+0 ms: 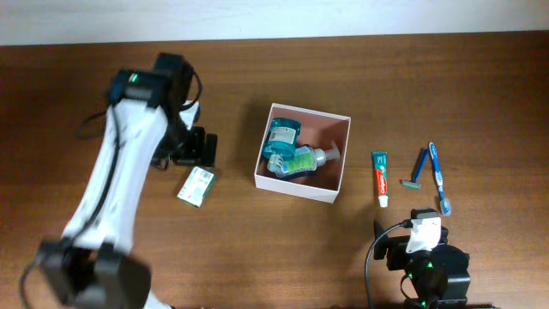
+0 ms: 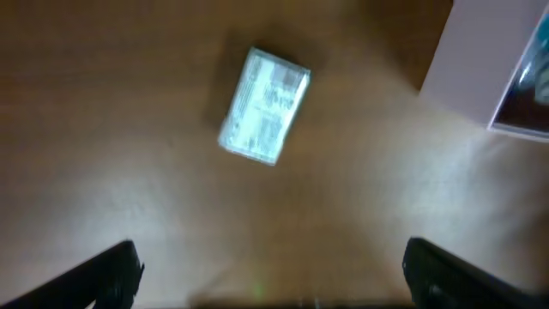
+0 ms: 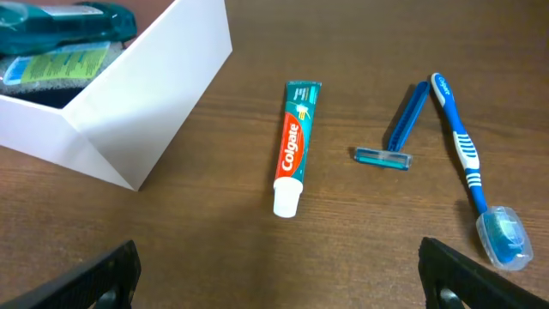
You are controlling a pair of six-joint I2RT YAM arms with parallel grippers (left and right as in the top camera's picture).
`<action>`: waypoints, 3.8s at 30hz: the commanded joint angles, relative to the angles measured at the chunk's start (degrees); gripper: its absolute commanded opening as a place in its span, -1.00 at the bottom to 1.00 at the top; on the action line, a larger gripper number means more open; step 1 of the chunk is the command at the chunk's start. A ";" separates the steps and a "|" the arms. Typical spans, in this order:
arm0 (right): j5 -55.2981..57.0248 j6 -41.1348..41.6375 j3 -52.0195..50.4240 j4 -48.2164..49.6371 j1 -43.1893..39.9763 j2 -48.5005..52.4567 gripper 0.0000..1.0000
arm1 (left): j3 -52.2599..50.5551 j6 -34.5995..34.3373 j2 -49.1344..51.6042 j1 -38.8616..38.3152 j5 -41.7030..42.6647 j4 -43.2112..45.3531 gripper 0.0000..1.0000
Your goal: Pack container
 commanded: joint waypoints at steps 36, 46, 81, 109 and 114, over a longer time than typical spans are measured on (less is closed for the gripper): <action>-0.50 0.07 -0.31 0.04 -0.44 -0.37 0.97 | -18.27 10.49 17.44 3.54 1.57 22.80 -0.20; -0.50 0.04 -0.31 0.02 -0.44 -0.37 0.98 | 11.15 10.47 17.20 1.07 7.23 1.97 -0.47; -0.50 0.07 -0.31 0.02 -0.44 -0.37 0.97 | 47.63 4.96 21.20 -7.41 3.26 -10.71 0.99; -17.31 28.33 2.95 19.45 -0.44 2.82 0.97 | 49.22 4.81 16.90 16.46 1.75 -10.67 0.99; -15.43 25.92 12.85 14.21 -0.44 17.99 0.97 | 49.22 4.81 16.90 16.46 1.75 -10.64 0.99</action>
